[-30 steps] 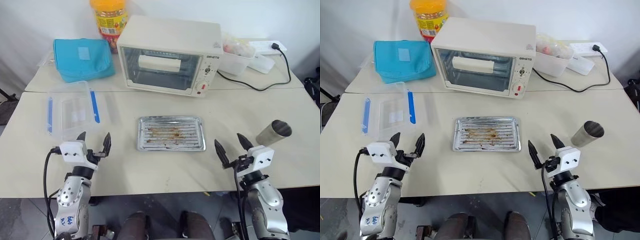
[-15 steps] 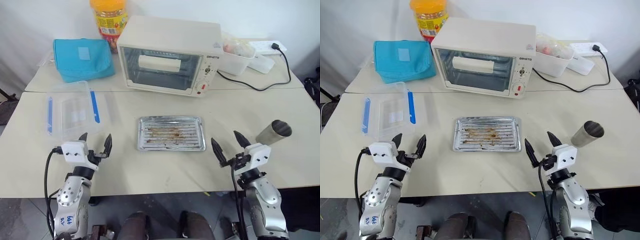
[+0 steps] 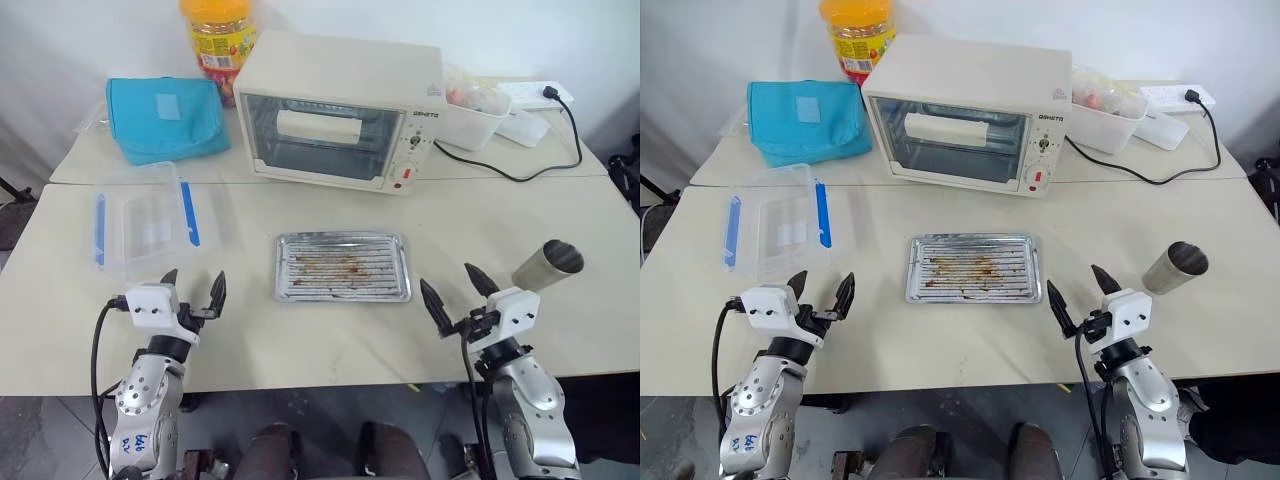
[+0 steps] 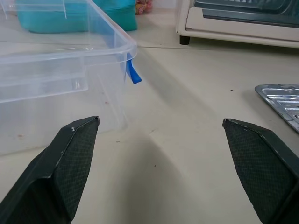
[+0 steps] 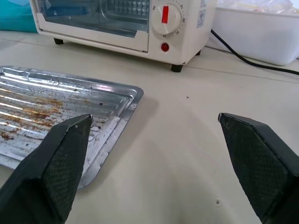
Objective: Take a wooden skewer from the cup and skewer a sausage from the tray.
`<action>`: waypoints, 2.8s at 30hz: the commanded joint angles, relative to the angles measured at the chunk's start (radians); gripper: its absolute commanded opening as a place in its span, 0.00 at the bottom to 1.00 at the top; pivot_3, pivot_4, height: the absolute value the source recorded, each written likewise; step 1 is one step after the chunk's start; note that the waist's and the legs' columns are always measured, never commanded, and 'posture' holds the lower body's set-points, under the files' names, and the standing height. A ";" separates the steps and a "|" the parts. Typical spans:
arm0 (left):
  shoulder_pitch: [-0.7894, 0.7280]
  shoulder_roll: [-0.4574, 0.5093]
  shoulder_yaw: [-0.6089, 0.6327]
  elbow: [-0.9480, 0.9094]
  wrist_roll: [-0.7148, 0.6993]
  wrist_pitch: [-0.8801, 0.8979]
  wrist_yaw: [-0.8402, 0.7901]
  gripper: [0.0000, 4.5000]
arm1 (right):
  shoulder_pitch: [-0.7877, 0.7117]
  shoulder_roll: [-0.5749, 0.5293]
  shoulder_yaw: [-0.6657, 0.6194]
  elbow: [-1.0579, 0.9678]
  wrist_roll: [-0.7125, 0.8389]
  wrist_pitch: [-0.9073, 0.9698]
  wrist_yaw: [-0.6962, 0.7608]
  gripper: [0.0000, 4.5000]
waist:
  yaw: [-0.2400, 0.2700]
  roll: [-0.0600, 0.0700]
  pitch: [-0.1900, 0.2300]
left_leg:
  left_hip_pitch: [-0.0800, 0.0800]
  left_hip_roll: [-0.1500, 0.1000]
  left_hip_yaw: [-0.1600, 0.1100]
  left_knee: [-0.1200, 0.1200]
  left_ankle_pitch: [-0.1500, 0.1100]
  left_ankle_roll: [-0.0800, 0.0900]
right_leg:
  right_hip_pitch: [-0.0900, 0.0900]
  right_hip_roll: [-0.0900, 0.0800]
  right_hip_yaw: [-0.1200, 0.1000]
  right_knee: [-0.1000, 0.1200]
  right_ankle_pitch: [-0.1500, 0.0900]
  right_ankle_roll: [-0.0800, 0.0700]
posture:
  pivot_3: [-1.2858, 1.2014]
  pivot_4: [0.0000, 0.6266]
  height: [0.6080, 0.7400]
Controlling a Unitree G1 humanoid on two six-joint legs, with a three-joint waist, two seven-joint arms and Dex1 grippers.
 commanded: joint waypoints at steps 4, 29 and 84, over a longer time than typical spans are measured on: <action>0.001 -0.001 -0.006 -0.036 0.002 -0.014 0.000 1.00 | 0.018 -0.004 0.000 -0.058 0.000 0.001 -0.002 1.00 | 0.001 0.000 0.000 | 0.000 0.000 0.000 0.000 0.000 0.000 | 0.000 0.000 0.000 0.000 0.000 0.000 | 0.52 0.24 1.00; -0.017 -0.002 -0.013 -0.012 0.010 -0.030 0.002 1.00 | -0.010 -0.003 0.013 -0.061 -0.012 0.027 -0.005 1.00 | 0.000 0.000 0.000 | 0.000 0.000 0.000 0.000 0.000 0.000 | 0.000 0.000 0.000 0.000 0.000 0.000 | 0.52 0.24 1.00; 0.031 0.025 0.005 -0.024 -0.028 -0.082 -0.066 1.00 | -0.103 -0.015 0.015 0.054 0.020 -0.022 0.075 1.00 | -0.001 0.000 0.000 | 0.000 0.000 0.000 0.000 0.000 0.000 | 0.000 0.000 -0.001 0.000 0.000 0.000 | 0.52 0.24 1.00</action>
